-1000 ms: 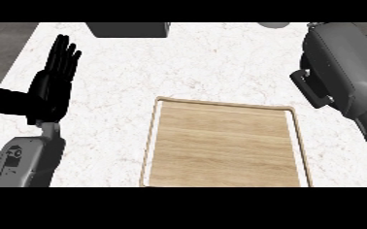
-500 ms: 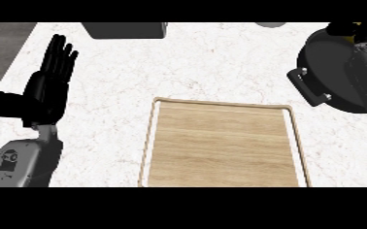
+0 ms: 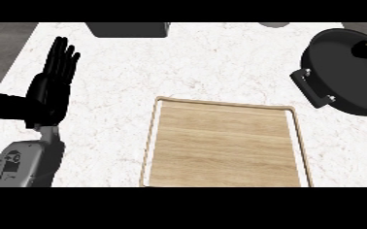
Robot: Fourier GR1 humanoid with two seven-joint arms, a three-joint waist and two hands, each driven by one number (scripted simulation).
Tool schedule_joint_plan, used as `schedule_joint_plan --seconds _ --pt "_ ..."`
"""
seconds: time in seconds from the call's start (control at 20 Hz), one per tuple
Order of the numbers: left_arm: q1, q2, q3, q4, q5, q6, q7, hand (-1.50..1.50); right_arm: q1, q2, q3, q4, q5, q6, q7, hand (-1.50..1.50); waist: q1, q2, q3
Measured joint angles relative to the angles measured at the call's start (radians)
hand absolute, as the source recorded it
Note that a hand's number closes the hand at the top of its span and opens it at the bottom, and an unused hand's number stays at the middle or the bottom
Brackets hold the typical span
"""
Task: Pick the lemon from the tray and place it in the pot
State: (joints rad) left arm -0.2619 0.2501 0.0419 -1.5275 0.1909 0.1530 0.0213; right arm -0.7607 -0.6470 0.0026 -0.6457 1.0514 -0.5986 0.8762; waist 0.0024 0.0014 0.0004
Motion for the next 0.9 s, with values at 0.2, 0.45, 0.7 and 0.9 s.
schedule_joint_plan --seconds 0.2,0.45,0.7,0.9 --pt "-0.011 0.000 0.008 0.019 0.003 -0.017 -0.013 0.00 -0.007 0.009 -0.066 0.097 -0.074 -0.001 -0.082 1.50 0.009 0.005 0.001" --pt "-0.006 0.004 0.014 0.010 0.002 -0.027 -0.016 0.00 0.028 0.028 -0.191 0.141 -0.246 0.001 -0.246 -1.50 0.011 0.005 0.002" --pt "-0.029 0.005 0.020 0.007 0.001 -0.026 0.003 0.00 0.013 0.040 -0.252 0.206 -0.329 -0.005 -0.445 -1.50 0.020 0.008 0.002" --pt "-0.007 -0.010 0.012 -0.002 -0.003 -0.027 -0.003 0.00 0.003 0.060 -0.298 0.189 -0.382 -0.076 -0.568 -1.50 0.020 0.007 0.002"
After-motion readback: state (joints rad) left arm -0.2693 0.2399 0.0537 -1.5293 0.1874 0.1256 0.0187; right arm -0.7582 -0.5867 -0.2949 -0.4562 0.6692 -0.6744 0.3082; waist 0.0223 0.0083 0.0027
